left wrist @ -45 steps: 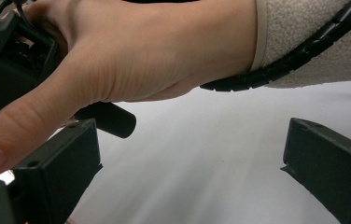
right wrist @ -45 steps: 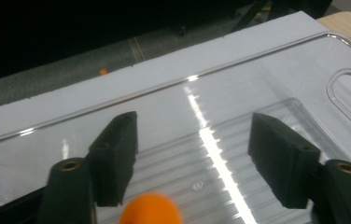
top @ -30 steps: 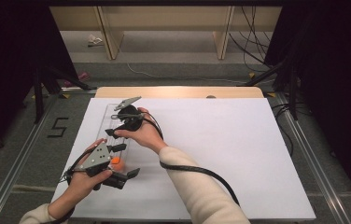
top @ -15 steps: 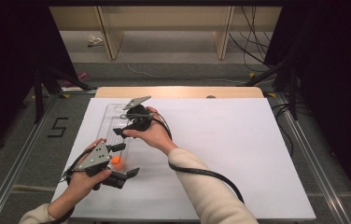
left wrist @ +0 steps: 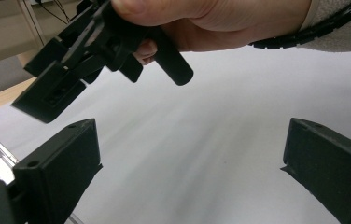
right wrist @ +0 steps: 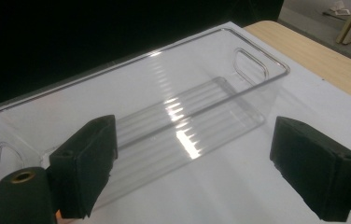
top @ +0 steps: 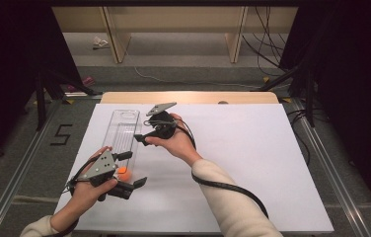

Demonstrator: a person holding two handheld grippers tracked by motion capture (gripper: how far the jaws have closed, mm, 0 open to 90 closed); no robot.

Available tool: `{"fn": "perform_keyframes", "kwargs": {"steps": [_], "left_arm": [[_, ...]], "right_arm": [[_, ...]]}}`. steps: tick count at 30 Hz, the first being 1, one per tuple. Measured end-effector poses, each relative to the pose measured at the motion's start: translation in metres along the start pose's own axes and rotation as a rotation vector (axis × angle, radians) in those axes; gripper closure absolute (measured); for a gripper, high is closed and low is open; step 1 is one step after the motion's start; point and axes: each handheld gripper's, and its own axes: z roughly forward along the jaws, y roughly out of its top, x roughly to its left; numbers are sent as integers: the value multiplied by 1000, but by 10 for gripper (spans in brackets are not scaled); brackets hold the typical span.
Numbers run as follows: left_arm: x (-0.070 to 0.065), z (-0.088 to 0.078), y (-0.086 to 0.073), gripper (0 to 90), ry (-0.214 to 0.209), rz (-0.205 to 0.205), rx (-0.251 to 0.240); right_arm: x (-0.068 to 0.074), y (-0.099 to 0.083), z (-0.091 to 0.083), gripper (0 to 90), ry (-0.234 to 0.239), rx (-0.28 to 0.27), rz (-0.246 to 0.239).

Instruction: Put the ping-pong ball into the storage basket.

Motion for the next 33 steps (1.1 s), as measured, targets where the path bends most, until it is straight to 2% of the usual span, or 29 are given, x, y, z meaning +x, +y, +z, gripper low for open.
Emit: {"fn": "perform_keyframes", "kwargs": {"steps": [14,33], "left_arm": [[1,-1,0,33,4,-2,2],[1,-1,-1,33,9,-5,4]], "right_arm": [[-9,-17,-30,161,-33,-8,9],[-22,-51,-78,161,-87,-11,45]]}}
